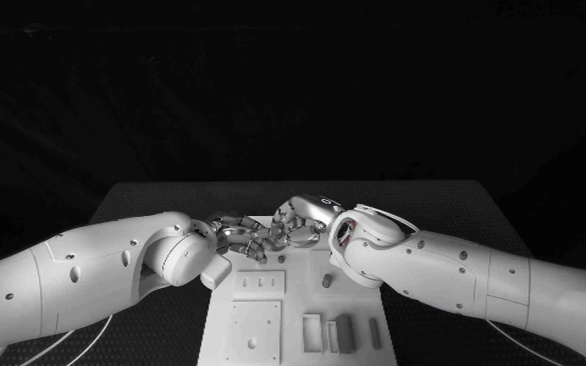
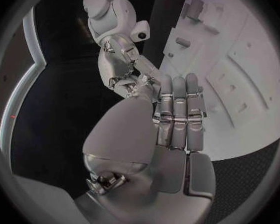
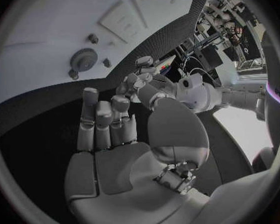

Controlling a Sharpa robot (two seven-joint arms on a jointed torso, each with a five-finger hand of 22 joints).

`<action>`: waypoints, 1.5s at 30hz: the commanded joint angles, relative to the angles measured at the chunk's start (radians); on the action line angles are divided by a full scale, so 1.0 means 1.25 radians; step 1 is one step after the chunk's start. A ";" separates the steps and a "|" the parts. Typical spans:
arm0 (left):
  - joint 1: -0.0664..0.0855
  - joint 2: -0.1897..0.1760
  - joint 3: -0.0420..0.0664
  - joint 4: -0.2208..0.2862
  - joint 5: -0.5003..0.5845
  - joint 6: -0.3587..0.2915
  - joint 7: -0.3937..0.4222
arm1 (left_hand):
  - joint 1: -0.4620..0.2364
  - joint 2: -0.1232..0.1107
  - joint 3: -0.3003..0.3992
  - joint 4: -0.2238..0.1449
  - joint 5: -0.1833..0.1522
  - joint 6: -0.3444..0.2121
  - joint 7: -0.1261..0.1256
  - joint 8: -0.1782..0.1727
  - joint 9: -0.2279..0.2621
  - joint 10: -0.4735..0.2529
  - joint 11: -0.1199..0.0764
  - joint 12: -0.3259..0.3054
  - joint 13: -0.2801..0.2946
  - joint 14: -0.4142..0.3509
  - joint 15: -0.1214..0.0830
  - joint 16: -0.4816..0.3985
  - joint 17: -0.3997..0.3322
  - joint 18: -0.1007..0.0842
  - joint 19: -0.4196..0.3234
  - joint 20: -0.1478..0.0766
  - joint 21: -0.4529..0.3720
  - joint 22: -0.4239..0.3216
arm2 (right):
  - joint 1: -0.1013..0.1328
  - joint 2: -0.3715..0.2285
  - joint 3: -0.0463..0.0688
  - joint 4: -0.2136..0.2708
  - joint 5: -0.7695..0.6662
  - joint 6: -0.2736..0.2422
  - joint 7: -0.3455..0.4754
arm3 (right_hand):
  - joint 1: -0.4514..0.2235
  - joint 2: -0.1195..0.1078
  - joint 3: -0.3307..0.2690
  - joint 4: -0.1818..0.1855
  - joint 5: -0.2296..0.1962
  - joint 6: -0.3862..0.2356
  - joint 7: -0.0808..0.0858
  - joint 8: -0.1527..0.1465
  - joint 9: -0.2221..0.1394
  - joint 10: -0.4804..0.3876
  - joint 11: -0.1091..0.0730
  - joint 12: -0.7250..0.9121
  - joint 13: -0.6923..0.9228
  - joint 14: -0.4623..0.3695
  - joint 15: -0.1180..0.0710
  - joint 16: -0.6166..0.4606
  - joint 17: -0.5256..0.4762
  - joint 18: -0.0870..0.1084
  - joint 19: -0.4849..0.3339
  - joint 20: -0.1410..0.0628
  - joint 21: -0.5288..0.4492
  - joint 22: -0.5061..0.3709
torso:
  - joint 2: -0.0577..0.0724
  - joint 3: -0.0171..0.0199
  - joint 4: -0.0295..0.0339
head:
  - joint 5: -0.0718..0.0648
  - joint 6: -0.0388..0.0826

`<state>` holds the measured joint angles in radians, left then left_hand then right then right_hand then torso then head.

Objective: Assemble the parts on the task board

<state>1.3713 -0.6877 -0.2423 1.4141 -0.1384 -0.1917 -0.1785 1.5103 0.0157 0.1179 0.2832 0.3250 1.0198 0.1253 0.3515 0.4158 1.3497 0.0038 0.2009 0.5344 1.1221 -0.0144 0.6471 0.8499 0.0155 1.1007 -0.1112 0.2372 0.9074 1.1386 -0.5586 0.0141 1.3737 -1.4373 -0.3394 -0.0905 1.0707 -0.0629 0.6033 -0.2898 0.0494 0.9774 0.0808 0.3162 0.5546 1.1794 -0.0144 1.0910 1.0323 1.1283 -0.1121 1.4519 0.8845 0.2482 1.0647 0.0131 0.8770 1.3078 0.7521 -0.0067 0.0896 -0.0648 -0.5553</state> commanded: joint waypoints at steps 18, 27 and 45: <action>-0.001 0.012 0.004 0.005 0.067 0.021 0.022 | -0.098 -0.068 0.066 -0.022 0.159 0.043 -0.032 0.011 0.032 0.004 -0.003 0.017 0.039 -0.007 -0.008 0.023 0.027 -0.002 -0.005 -0.009 -0.010 0.030 | -0.002 0.007 -0.002 0.005 -0.005 0.013 0.019 | -0.004 0.002 0.001 0.002 0.000 0.016 0.013 0.002 0.002 0.000 -0.001 0.003 0.001 -0.001 -0.005 0.005 0.001 0.011 0.002 -0.002 0.003 0.014 | 0.000 0.0003 -0.0002 | 0.000 -0.001; -0.002 0.013 0.004 0.004 0.068 0.022 0.014 | -0.152 -0.112 0.081 -0.022 0.163 0.037 -0.028 0.005 0.034 -0.004 0.000 0.014 0.047 -0.013 -0.007 0.021 0.028 -0.003 -0.006 -0.008 -0.015 0.038 | -0.004 0.009 -0.002 0.004 -0.002 0.011 0.021 | -0.005 0.002 0.001 0.002 0.000 0.016 0.013 0.001 0.002 0.000 0.000 0.003 0.001 -0.002 -0.005 0.005 0.001 0.011 0.002 -0.002 0.003 0.013 | 0.000 0.0002 -0.0003 | 0.000 -0.001; -0.004 0.014 0.004 0.003 0.056 0.011 0.002 | -0.244 -0.143 0.038 -0.023 0.140 0.019 -0.019 -0.006 0.038 -0.023 0.007 0.007 0.057 -0.025 -0.003 0.013 0.025 -0.002 -0.012 -0.004 -0.029 0.049 | -0.005 0.008 -0.002 0.004 -0.001 0.012 0.020 | -0.005 0.002 0.001 0.003 0.000 0.016 0.013 0.001 0.002 0.000 0.000 0.004 0.001 -0.002 -0.005 0.005 0.001 0.011 0.002 -0.002 0.003 0.013 | 0.000 0.0001 -0.0001 | -0.001 -0.003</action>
<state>1.3645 -0.6812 -0.2422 1.4047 -0.0753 -0.2027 -0.1975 1.2117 -0.1643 0.1714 0.2563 0.5031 1.0374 0.1148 0.3475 0.4630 1.3277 0.0144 0.2149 0.6045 1.0991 -0.0167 0.6691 0.8830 0.0152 1.0934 -0.1180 0.2061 0.9672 1.1360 -0.5553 0.0136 1.3736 -1.4356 -0.3405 -0.0825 1.0715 -0.0638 0.6030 -0.2901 0.0495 0.9756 0.0827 0.3145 0.5561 1.1794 -0.0143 1.0910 1.0329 1.1253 -0.1118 1.4519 0.8844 0.2481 1.0647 0.0131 0.8770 1.3075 0.7525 -0.0066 0.0894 -0.0665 -0.5581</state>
